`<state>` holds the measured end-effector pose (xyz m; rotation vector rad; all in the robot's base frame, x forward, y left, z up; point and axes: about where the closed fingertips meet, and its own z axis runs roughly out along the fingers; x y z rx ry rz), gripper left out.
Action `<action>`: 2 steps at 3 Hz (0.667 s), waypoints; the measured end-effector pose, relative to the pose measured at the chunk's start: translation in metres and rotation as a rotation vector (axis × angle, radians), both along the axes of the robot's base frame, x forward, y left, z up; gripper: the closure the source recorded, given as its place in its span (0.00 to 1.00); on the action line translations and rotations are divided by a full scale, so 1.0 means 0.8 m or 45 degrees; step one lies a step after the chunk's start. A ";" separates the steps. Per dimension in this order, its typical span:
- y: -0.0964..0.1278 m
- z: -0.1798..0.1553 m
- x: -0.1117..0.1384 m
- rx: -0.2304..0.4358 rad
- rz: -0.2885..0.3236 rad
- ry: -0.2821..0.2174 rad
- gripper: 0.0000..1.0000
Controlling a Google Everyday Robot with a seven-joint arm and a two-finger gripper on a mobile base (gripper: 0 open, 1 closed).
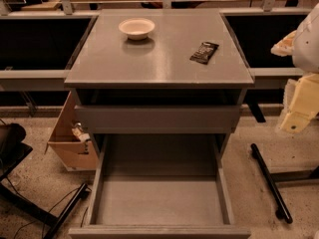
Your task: Place rxbar chocolate into middle drawer
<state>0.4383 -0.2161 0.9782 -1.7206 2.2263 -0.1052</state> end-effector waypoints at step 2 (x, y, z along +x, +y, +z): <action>-0.004 0.008 0.031 0.065 -0.007 -0.097 0.00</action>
Offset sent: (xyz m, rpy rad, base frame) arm 0.0840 -0.0133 0.0210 0.1741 -0.2420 -0.0180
